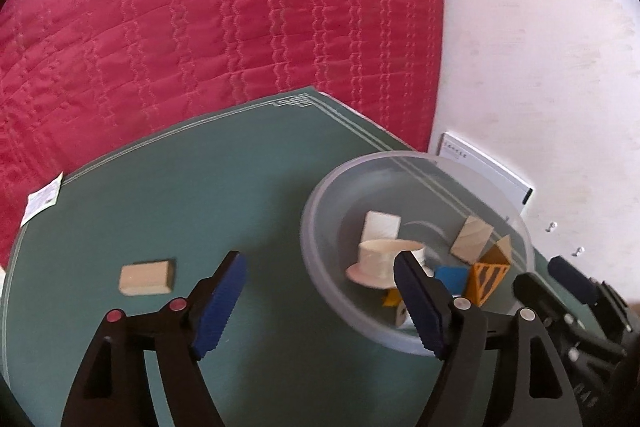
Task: Organize rigid objects
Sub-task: 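Open the left tool over the bowl to drop the striped triangle, then move the left tool to the small tan block and grasp it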
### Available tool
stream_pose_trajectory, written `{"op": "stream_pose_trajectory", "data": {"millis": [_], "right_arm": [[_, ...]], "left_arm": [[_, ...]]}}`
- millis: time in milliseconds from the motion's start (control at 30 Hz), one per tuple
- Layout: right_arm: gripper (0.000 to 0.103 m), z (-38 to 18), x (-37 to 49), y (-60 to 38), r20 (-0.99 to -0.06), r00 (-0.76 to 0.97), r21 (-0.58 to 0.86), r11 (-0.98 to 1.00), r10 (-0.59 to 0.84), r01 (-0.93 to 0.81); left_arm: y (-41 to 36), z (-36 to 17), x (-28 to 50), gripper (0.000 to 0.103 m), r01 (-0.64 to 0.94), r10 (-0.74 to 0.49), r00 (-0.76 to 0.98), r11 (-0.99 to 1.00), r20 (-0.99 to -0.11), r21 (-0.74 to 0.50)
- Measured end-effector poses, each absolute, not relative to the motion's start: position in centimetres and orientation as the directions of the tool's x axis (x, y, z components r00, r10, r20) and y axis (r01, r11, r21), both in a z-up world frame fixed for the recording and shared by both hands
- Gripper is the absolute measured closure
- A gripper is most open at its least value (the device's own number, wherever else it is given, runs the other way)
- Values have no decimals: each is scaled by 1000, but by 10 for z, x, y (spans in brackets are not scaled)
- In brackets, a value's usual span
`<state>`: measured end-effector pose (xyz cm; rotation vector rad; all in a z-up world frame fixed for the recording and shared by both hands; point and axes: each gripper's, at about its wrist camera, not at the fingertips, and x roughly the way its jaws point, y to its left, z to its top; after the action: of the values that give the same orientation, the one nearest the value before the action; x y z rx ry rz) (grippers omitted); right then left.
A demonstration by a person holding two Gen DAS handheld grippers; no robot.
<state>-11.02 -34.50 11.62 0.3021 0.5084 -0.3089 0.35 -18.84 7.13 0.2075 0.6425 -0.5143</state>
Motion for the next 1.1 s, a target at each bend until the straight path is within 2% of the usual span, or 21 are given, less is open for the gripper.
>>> {"op": "stream_pose_trajectory", "data": {"millis": [367,633,1100], "right_arm": [[34,119,-112,-334,-507,832,156,925,-226,346],[34,121,-112,-321,-498,835,115,937,-234,331],[34,116,-113,-293,-520,839,103,963,-163,251]], "left_arm": [[-123,61,4,22,380,-287,715,925,-637,10],[-57,29,5,22,220,-154,694,975,-703,3],[-20,11,10,22,110,-95,674,994,-733,-28]]}}
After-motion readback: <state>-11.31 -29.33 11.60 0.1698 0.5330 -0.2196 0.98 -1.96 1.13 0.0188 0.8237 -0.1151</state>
